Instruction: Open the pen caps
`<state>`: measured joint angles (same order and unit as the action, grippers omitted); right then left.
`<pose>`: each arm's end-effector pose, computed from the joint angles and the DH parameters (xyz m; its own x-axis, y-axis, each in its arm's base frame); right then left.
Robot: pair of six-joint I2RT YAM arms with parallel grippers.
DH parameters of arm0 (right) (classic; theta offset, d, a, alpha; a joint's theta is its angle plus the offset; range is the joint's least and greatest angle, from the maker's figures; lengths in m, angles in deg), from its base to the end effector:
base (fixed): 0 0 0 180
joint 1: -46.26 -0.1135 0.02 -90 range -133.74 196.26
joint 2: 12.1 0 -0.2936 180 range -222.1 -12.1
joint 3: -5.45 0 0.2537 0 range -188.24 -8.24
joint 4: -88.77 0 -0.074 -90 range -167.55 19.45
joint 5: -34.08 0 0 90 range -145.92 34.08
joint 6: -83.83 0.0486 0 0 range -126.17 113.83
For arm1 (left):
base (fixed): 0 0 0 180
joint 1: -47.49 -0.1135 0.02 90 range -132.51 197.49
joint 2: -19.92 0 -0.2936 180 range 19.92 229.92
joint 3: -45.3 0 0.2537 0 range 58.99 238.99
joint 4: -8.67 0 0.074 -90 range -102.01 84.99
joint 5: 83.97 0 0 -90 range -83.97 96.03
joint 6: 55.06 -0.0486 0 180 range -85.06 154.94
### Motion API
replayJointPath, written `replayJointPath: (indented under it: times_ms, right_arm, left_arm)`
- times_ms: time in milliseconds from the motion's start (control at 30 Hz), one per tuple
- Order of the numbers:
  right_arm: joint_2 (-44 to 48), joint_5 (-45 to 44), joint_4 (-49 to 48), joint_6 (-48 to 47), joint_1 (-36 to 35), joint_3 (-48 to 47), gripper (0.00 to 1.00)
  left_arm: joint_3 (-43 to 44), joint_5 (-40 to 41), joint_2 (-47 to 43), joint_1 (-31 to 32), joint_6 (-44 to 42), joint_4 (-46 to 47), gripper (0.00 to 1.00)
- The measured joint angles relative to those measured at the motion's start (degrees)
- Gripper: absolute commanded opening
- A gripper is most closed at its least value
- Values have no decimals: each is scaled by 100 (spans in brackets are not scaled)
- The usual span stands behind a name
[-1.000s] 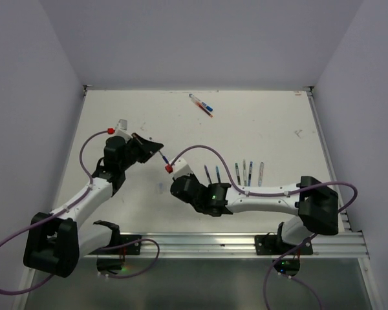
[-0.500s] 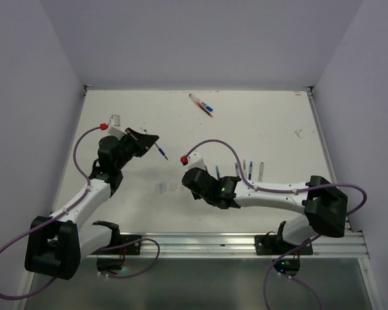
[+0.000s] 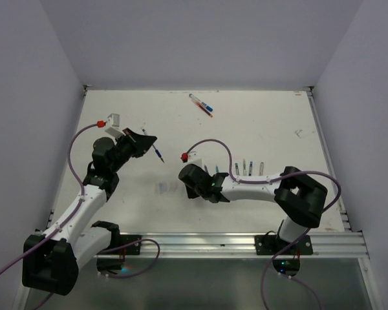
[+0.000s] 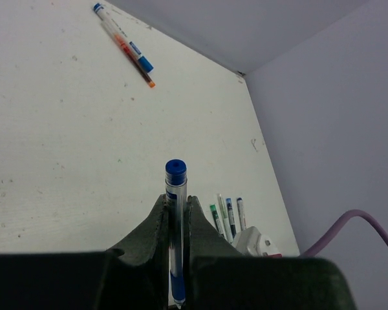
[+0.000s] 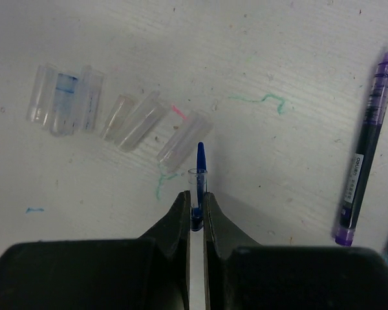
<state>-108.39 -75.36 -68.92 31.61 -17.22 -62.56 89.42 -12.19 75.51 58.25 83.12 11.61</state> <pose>0.1715 0.3074 0.1926 -0.7318 -0.1726 -0.6593 -0.3810 0.9057 0.1857 0.2148 -0.0563 0.2875 -0.4557 -0.6339 -0.6249 0.2122 0.6044 -0.7679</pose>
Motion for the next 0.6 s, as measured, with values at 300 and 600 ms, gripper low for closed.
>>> replayJointPath:
  times_ms: [300, 600]
  right_arm:
    - [-654, 72, -181, -9, 92, -302, 3]
    - [-890, 238, -225, -92, 92, -595, 13]
  left_arm:
    - [0, -208, -2, 0, -138, -142, 0]
    - [-9, -387, -57, 0, -149, -136, 0]
